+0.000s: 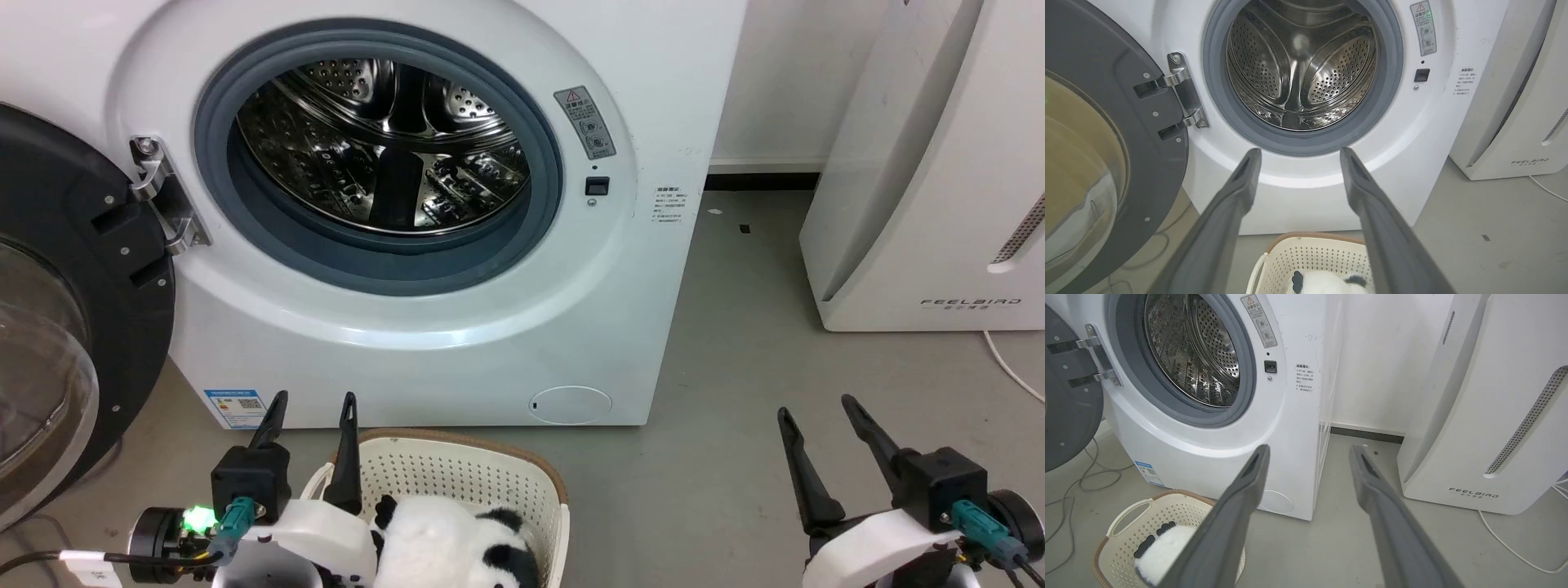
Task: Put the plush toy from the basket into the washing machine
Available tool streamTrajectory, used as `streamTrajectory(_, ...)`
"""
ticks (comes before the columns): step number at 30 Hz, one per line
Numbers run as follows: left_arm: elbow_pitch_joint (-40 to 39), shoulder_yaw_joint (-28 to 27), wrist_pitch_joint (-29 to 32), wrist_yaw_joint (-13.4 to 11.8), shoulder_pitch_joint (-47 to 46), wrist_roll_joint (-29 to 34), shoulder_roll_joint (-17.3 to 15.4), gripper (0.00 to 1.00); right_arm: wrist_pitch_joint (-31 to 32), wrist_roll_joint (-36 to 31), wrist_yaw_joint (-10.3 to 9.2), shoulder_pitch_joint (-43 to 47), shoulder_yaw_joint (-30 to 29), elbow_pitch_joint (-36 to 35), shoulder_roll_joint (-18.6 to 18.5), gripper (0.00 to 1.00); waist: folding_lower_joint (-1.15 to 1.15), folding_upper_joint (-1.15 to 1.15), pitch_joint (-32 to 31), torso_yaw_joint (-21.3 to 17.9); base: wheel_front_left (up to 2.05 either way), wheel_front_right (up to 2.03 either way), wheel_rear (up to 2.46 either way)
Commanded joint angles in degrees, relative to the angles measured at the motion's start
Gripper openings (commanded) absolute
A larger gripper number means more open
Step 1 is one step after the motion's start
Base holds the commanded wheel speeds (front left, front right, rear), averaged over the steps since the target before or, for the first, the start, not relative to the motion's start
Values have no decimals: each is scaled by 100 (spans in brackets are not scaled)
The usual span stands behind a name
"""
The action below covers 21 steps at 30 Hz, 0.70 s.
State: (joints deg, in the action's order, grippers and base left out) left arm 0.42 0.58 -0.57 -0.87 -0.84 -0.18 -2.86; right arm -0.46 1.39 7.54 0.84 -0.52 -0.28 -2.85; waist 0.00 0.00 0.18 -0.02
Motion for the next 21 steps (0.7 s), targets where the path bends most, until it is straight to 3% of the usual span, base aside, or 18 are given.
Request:
streamTrajectory(1, 24, 11, -49, -45, -30, -38, 0, 100, -68, 73, 0, -14, -35, -35, 0, 100, 0, 0, 6, -1, 0, 0, 0)
streamTrajectory(21, 622, 118, -288, -125, -496, -47, -22, 100, -306, 436, -1, -186, -151, -209, -1, 100, 0, 0, 369, -52, 0, 0, 0)
